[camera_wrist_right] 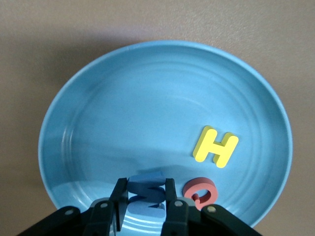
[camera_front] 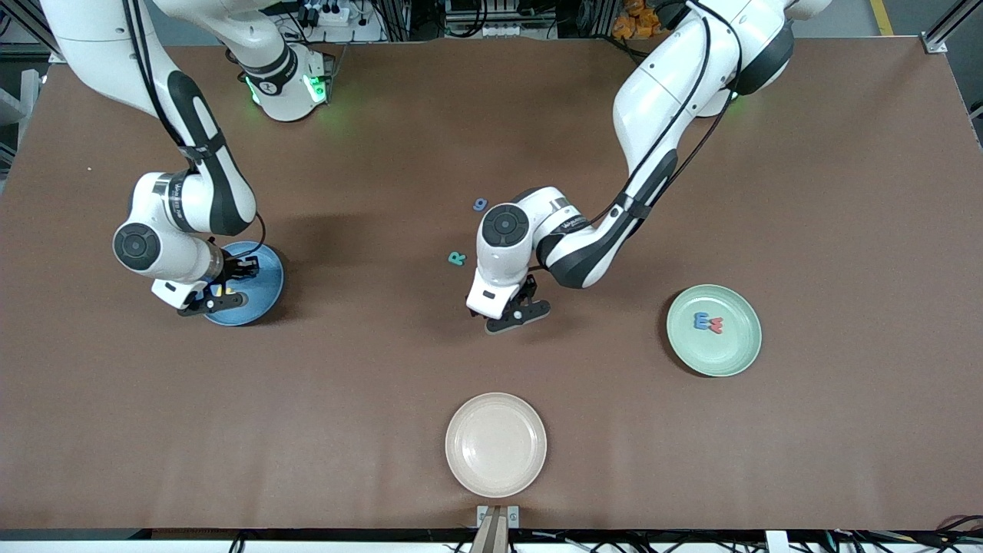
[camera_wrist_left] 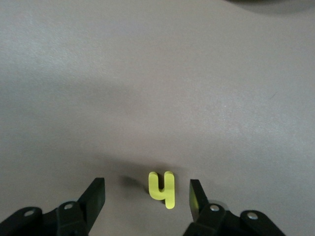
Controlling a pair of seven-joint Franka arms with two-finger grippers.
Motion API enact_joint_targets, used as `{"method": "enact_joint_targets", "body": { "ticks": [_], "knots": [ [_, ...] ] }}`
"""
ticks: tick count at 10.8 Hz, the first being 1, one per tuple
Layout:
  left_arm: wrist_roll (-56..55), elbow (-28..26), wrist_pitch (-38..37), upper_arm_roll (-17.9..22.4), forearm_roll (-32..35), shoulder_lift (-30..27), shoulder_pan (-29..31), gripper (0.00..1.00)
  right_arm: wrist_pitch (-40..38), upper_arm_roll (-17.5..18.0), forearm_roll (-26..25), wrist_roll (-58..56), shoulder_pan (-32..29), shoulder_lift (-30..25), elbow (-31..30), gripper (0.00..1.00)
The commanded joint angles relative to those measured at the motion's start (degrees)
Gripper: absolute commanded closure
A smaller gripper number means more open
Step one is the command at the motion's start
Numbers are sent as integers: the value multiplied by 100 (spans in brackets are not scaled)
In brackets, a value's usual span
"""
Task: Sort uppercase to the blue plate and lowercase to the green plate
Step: 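Grasp the yellow u with the left gripper while the right gripper releases W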
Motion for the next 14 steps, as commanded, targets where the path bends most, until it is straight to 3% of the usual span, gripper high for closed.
{"method": "enact_joint_targets", "body": {
  "ticks": [1, 5, 8, 10, 12, 14],
  "knots": [
    [56, 303, 47, 94, -99, 221, -116, 26, 48, 21, -12, -138, -139, -64, -167, 62],
    [126, 303, 100, 94, -99, 291, -160, 32, -5, 30, 32, -191, -149, -82, -158, 28],
    [126, 303, 100, 164, -99, 327, -204, 38, -538, 47, 259, -130, -96, -213, 17, 28],
    [161, 303, 100, 182, -99, 327, -222, 49, -1153, 74, 515, 1, -52, -310, 280, 29],
    [161, 294, 100, 191, -99, 327, -222, 69, -1419, 213, 525, 579, 123, -476, 386, 29],
    [161, 268, 21, 200, -99, 248, -205, 98, -1437, 652, 525, 1448, 141, -600, 387, 30]
  ]
}}
